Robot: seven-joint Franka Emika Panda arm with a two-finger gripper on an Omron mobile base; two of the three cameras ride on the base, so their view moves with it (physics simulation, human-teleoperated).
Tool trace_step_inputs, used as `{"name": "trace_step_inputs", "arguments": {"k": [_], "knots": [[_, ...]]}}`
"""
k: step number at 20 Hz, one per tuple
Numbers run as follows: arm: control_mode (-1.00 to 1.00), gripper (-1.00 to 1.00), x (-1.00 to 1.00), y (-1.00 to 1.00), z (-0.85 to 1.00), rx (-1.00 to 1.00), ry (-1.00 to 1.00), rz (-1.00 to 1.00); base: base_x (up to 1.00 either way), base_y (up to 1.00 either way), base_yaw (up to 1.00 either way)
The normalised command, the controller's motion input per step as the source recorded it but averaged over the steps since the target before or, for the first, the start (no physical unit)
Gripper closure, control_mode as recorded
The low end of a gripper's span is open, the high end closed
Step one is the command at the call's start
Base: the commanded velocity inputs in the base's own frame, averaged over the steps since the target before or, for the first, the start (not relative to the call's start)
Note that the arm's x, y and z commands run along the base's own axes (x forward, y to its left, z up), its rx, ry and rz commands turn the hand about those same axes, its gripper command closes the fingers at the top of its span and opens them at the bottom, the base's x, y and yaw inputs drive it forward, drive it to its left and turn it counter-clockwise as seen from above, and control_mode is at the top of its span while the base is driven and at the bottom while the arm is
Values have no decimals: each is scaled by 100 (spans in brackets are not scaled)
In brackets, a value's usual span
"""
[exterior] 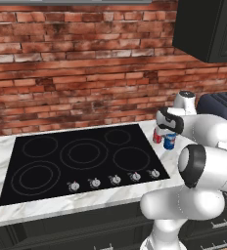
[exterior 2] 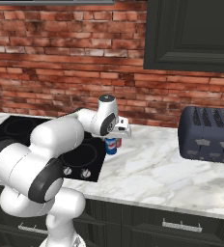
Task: Four empty soda cans are scattered around the kitchen. Gather all the cans and cluster them next to the stove for recycling.
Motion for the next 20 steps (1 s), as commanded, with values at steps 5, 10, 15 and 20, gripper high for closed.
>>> {"name": "trace_step_inputs", "arguments": {"k": [5, 10, 15, 20], "knots": [[-100, 100, 31, -3, -23, 0, 0, 0, 0, 0, 0], [-100, 100, 32, 0, -17, 0, 0, 0, 0, 0, 0], [-100, 100, 25, 0, -24, 0, 0, 0, 0, 0, 0], [-100, 100, 22, -2, -24, 0, 0, 0, 0, 0, 0]]}}
